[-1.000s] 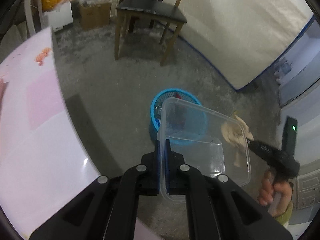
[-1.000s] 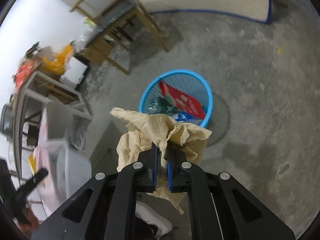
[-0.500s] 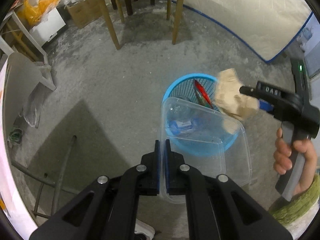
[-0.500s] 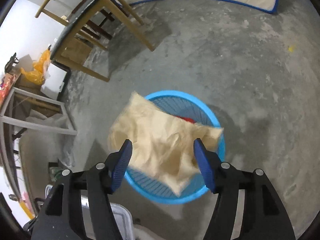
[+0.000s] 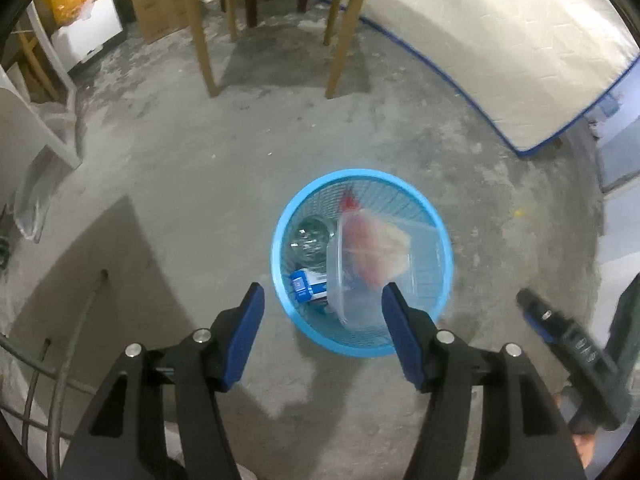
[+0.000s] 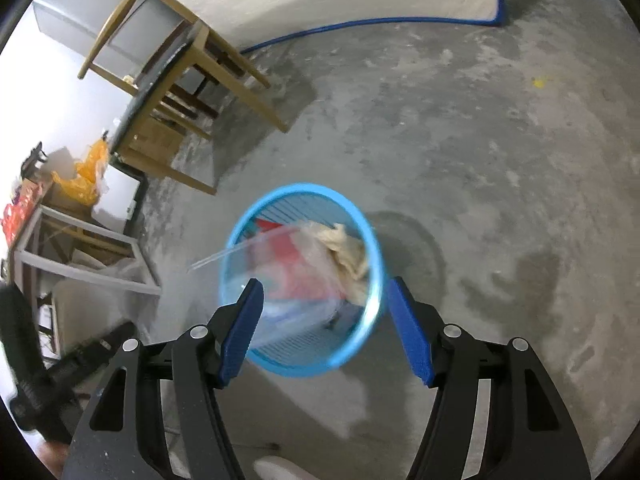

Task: Collect trash
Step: 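Open the right tool over the wastebasket to drop the tan paper, then move both tools back to the table toward the yellow box, then grasp the yellow-and-white medicine box with the left tool, then grasp the pink mesh sponge with the right tool, then carry the medicine box and pink sponge with both tools over the wastebasket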

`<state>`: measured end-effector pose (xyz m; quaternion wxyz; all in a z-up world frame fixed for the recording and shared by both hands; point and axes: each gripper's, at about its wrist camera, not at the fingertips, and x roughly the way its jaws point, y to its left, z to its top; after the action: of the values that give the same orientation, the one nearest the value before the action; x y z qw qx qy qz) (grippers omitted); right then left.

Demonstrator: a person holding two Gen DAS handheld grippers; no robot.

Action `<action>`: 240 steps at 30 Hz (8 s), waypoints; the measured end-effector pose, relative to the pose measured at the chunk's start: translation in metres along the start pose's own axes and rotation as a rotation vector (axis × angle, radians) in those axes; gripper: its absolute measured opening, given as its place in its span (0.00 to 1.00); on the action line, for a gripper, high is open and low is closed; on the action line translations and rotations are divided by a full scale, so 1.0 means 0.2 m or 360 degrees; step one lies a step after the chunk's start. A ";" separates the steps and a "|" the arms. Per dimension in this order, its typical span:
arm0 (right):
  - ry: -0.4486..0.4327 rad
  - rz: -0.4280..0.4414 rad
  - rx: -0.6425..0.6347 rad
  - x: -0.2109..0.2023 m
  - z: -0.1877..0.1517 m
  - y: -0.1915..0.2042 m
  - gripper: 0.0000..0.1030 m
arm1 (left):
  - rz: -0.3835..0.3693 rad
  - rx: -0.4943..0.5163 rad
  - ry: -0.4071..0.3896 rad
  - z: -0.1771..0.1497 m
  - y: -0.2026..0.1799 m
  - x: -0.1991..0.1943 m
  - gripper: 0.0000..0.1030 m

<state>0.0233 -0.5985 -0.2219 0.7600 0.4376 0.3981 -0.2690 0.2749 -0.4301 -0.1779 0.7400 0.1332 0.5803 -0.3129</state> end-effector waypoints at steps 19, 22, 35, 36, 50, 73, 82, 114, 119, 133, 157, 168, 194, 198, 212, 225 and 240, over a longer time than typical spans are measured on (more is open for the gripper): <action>-0.0070 0.0210 -0.0182 -0.28 -0.30 0.18 0.60 | -0.0135 0.0060 -0.0502 -0.44 0.30 -1.09 0.70; -0.0073 0.0270 -0.0289 -0.36 -0.35 0.29 0.62 | -0.0058 0.0029 -0.0557 -0.64 0.45 -1.19 0.71; 0.0118 0.0566 -0.0808 -0.47 -0.62 1.01 0.68 | 0.0274 -0.0481 -0.0823 -1.33 1.28 -1.55 0.82; 0.0138 0.0588 -0.0839 -0.47 -0.65 1.07 0.69 | 0.0297 -0.0506 -0.0828 -1.34 1.31 -1.55 0.84; 0.0386 0.0737 -0.1184 -0.40 -0.95 1.88 0.75 | 0.0505 -0.0589 -0.0599 -0.84 1.78 -1.27 0.94; 0.0477 0.0658 -0.1390 -0.32 -1.19 2.26 0.75 | 0.0347 -0.0850 -0.0572 -1.24 1.99 -1.26 0.67; 0.0497 0.0494 -0.1418 -0.02 -1.36 2.74 0.83 | 0.0355 -0.1157 -0.0629 -1.64 2.18 -1.38 0.67; 0.0432 0.0156 -0.2140 -0.03 -1.88 2.63 0.75 | 0.0247 -0.1205 -0.0686 -1.89 2.11 -1.45 0.67; 0.0432 0.0256 -0.2209 -0.21 -1.97 2.36 0.77 | 0.0251 -0.1133 -0.0649 -2.00 1.99 -1.47 0.67; 0.0338 0.0436 -0.2356 -0.38 -1.98 2.15 0.89 | 0.0401 -0.1046 -0.0601 -2.10 1.81 -1.46 0.67; 0.0308 0.0333 -0.2367 -0.33 -2.03 2.10 0.76 | 0.0487 -0.1026 -0.0587 -2.09 1.78 -1.45 0.67; 0.0300 0.0369 -0.2352 -0.35 -2.02 2.10 0.75 | 0.0505 -0.1027 -0.0597 -2.10 1.78 -1.47 0.67; 0.0304 0.0478 -0.2212 -0.44 -1.93 2.12 0.75 | 0.0529 -0.1017 -0.0727 -2.09 1.74 -1.58 0.67; 0.0289 0.0507 -0.2157 -0.48 -1.89 2.12 0.75 | 0.0529 -0.0995 -0.0778 -2.06 1.72 -1.63 0.67; 0.0178 0.0568 -0.1953 -0.64 -1.67 2.06 0.75 | 0.0472 -0.0876 -0.0933 -1.88 1.59 -1.79 0.67; 0.0109 0.0557 -0.1756 -0.71 -1.43 1.94 0.75 | 0.0394 -0.0767 -0.0971 -1.70 1.42 -1.82 0.67; 0.0013 0.0534 -0.1535 -0.78 -1.15 1.73 0.75 | 0.0331 -0.0643 -0.0967 -1.52 1.22 -1.80 0.67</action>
<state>0.1163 -0.2230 -0.0033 0.9067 0.0959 0.4043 0.0728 0.1416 0.0390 0.0328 0.9175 -0.0561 0.3678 -0.1407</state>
